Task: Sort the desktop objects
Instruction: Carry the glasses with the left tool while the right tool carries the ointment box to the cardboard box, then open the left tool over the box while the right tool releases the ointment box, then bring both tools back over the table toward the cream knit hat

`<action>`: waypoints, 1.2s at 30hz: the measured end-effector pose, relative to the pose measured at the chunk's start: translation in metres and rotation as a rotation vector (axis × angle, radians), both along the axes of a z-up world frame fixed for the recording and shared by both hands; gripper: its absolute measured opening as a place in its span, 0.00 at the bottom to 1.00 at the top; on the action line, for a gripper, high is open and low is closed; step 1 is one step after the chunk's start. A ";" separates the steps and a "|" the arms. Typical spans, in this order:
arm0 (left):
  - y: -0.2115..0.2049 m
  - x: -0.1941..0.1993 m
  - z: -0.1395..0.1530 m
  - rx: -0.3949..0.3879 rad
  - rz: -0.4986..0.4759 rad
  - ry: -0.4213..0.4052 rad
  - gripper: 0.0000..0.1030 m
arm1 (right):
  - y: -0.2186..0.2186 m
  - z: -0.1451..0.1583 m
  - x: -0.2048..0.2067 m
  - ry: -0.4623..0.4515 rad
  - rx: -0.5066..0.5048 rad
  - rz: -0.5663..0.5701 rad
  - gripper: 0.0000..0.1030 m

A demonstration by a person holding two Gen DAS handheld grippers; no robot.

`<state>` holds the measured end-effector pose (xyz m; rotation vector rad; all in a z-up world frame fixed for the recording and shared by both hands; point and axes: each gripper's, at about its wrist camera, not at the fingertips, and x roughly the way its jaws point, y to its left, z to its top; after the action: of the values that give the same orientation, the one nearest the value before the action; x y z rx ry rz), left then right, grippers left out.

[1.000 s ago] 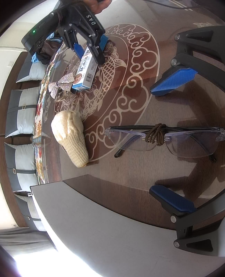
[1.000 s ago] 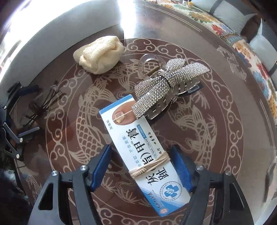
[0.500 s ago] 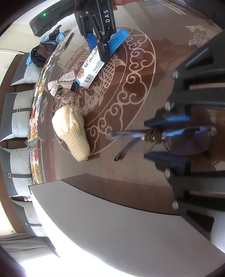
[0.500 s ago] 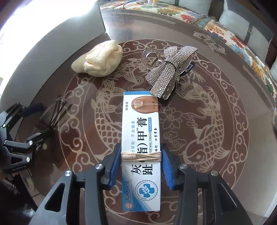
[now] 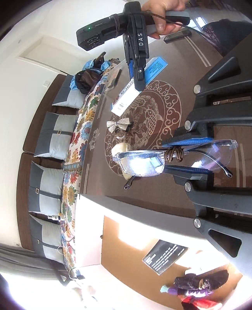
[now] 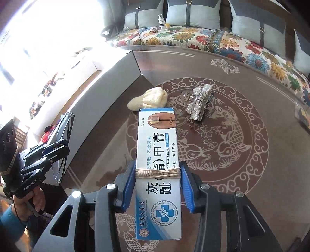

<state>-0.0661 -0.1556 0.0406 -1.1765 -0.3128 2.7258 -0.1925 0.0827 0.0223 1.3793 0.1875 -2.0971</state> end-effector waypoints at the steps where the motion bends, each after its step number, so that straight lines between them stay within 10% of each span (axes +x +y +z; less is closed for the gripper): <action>1: -0.016 0.003 0.006 0.009 0.024 -0.002 0.18 | -0.016 0.007 0.004 0.014 -0.012 0.020 0.43; 9: -0.154 0.027 0.023 -0.091 0.269 -0.062 0.18 | -0.177 0.041 0.051 0.058 -0.198 0.195 0.43; 16: -0.216 0.032 -0.030 -0.131 0.373 -0.256 0.19 | -0.294 -0.003 0.107 0.052 -0.167 0.323 0.44; 19: -0.219 0.040 -0.043 -0.151 0.403 -0.290 0.46 | -0.307 -0.028 0.118 0.035 -0.169 0.312 0.61; 22: -0.216 0.058 -0.037 -0.164 0.439 -0.227 0.75 | -0.286 -0.032 0.125 0.060 -0.223 0.276 0.74; 30: -0.152 0.082 0.003 -0.126 0.329 -0.061 0.75 | -0.111 -0.039 0.130 0.351 -0.130 0.052 0.98; 36: -0.036 0.071 0.030 -0.172 0.073 0.051 0.75 | 0.050 -0.096 0.107 0.300 0.121 -0.210 0.98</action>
<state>0.0048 -0.1915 0.0709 -1.1545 -0.1186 2.8906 -0.0856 0.1322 -0.0738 1.1867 0.3078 -2.5012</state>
